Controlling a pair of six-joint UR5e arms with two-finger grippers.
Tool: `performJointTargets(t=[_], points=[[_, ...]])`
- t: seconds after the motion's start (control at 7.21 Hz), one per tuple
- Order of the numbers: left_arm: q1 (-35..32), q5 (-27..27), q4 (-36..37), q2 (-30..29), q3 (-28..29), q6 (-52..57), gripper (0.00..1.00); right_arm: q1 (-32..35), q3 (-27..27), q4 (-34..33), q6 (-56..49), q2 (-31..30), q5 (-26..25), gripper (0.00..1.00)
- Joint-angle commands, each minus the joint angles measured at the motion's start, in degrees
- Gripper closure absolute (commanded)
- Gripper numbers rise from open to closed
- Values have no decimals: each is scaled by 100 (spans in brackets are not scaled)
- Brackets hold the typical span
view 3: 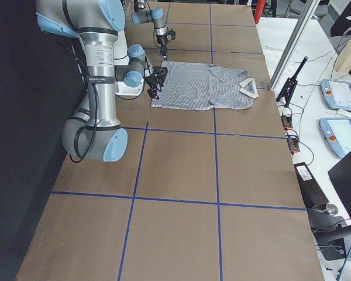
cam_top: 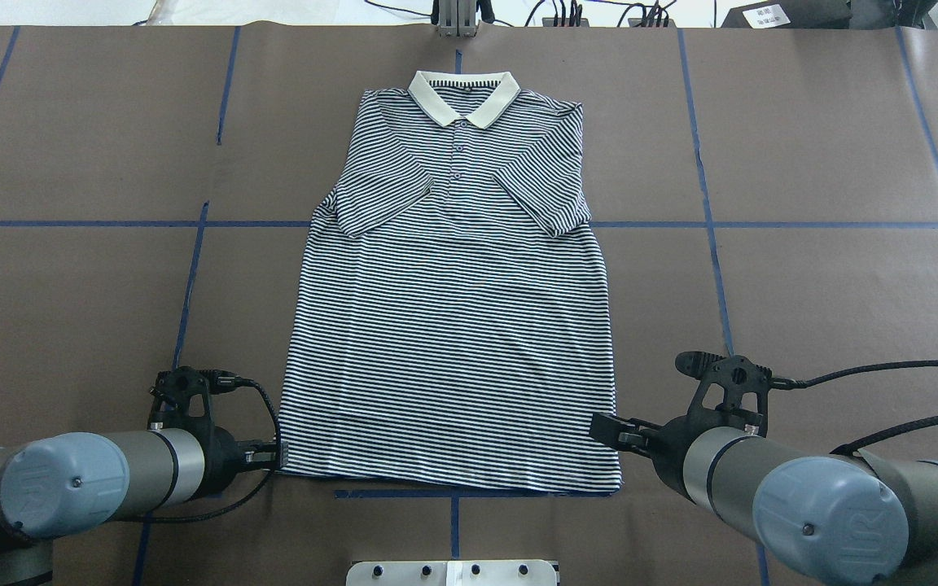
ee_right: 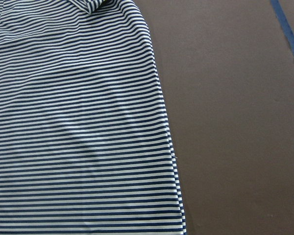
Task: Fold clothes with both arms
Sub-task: 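Lower both grippers and pinch the hem corners nearest the robot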
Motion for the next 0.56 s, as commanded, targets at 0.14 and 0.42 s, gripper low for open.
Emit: performJointTargets(t=[0.14,0.42], points=[[17,2,1,-8,36,-2,54,3,0,0,-2,-3,-3,0],[35,2,10,-8,45,-2,55,3,-9,0,-2,-29,-3,0]])
